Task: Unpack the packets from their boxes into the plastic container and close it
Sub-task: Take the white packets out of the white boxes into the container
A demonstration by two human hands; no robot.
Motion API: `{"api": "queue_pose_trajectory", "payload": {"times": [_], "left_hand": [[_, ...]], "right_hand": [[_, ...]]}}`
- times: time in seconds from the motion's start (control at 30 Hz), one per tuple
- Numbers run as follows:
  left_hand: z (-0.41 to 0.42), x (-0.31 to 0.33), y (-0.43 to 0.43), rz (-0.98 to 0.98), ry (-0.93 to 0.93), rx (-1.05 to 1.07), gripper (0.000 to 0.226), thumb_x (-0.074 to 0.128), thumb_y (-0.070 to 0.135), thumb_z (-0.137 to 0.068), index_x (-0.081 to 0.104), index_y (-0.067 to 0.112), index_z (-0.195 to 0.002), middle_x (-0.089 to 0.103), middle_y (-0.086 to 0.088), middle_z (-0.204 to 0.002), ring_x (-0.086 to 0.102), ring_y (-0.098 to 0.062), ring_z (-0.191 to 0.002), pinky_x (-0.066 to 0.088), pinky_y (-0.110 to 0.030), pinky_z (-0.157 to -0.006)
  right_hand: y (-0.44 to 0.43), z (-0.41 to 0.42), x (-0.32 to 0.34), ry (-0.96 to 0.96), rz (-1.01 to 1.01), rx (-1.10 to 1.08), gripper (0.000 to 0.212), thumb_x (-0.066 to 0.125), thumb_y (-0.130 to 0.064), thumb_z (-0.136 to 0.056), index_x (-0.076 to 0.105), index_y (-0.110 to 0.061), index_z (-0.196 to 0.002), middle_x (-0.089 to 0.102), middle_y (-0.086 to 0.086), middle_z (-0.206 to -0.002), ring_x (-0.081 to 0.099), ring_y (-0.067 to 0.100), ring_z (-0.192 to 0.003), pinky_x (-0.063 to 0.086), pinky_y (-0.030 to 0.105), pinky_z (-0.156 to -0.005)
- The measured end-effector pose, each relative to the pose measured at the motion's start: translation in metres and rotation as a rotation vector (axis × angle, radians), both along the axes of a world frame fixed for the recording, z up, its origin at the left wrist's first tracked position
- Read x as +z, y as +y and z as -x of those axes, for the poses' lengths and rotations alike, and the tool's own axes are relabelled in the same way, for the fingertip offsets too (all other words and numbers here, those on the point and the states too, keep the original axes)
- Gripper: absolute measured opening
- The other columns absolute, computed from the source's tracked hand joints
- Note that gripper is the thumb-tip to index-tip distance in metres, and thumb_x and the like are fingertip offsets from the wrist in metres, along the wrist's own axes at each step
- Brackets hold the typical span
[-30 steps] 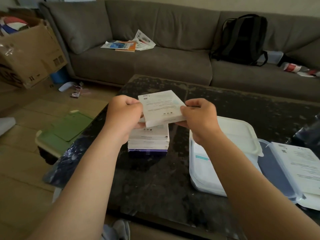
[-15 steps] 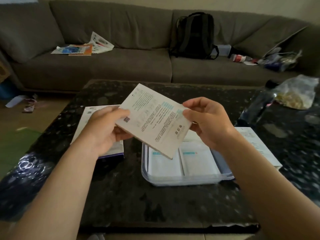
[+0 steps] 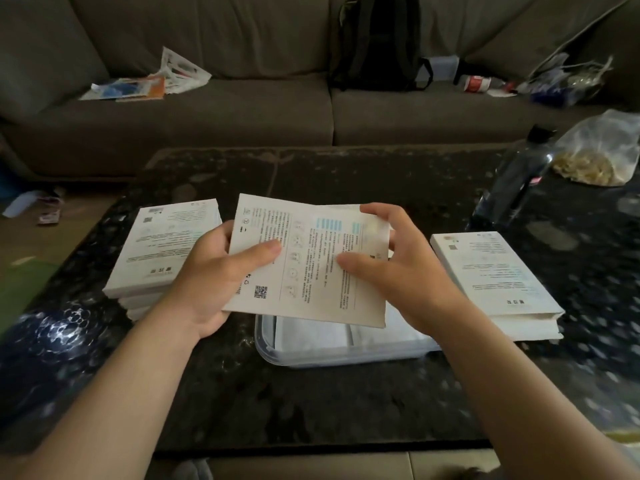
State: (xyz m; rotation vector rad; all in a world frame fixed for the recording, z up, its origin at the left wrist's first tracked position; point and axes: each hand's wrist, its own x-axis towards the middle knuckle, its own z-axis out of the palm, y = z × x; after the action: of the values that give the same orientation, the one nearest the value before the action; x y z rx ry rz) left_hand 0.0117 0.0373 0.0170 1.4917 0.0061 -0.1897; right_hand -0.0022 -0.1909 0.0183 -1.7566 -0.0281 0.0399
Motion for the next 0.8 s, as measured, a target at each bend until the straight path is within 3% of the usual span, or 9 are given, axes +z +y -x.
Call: {"api": "queue_pose_trajectory", "payload": {"times": [0.3, 0.43, 0.53, 0.67, 0.8], "left_hand": [[0.002, -0.003, -0.004, -0.026, -0.041, 0.022, 0.044, 0.080, 0.019, -0.078, 0.066, 0.011, -0.119, 0.074, -0.008, -0.115, 0.071, -0.029, -0.107, 0.053, -0.058, -0.093], [0.001, -0.003, -0.004, -0.008, -0.076, 0.070, 0.046, 0.082, 0.018, -0.076, 0.065, 0.011, -0.119, 0.074, -0.007, -0.115, 0.071, -0.027, -0.106, 0.054, -0.057, -0.092], [0.002, -0.002, -0.006, 0.010, -0.125, 0.124, 0.045, 0.077, 0.019, -0.075, 0.064, 0.011, -0.118, 0.074, -0.005, -0.115, 0.071, -0.025, -0.107, 0.054, -0.056, -0.093], [0.004, -0.006, -0.010, -0.044, -0.233, 0.178, 0.044, 0.080, 0.019, -0.075, 0.063, 0.011, -0.115, 0.074, -0.003, -0.113, 0.071, -0.024, -0.106, 0.057, -0.052, -0.088], [0.007, -0.009, -0.012, -0.105, -0.299, 0.196, 0.046, 0.078, 0.024, -0.075, 0.061, 0.013, -0.116, 0.074, 0.000, -0.113, 0.071, -0.022, -0.105, 0.059, -0.050, -0.084]], "right_hand": [[-0.008, -0.004, -0.004, -0.012, 0.044, 0.018, 0.058, 0.069, -0.012, -0.093, 0.043, -0.046, -0.133, 0.061, -0.007, -0.124, 0.067, 0.017, -0.105, 0.065, 0.035, -0.074], [-0.010, -0.009, -0.005, -0.068, 0.129, -0.038, 0.071, 0.074, -0.022, -0.091, 0.034, -0.048, -0.144, 0.055, -0.012, -0.128, 0.065, 0.012, -0.102, 0.061, 0.023, -0.066], [-0.010, -0.011, -0.010, -0.244, 0.440, -0.260, 0.047, 0.078, -0.041, -0.085, 0.048, -0.039, -0.121, 0.053, -0.011, -0.118, 0.058, 0.005, -0.093, 0.047, 0.012, -0.066], [-0.001, -0.006, -0.018, -0.500, 0.574, -0.314, 0.011, 0.073, -0.030, -0.091, 0.070, -0.020, -0.093, 0.059, -0.007, -0.096, 0.055, 0.002, -0.075, 0.047, 0.008, -0.061], [0.008, -0.006, -0.023, -0.541, 0.641, -0.338, 0.012, 0.067, -0.022, -0.095, 0.070, -0.016, -0.084, 0.062, -0.005, -0.087, 0.058, 0.010, -0.069, 0.057, 0.029, -0.060]]}}
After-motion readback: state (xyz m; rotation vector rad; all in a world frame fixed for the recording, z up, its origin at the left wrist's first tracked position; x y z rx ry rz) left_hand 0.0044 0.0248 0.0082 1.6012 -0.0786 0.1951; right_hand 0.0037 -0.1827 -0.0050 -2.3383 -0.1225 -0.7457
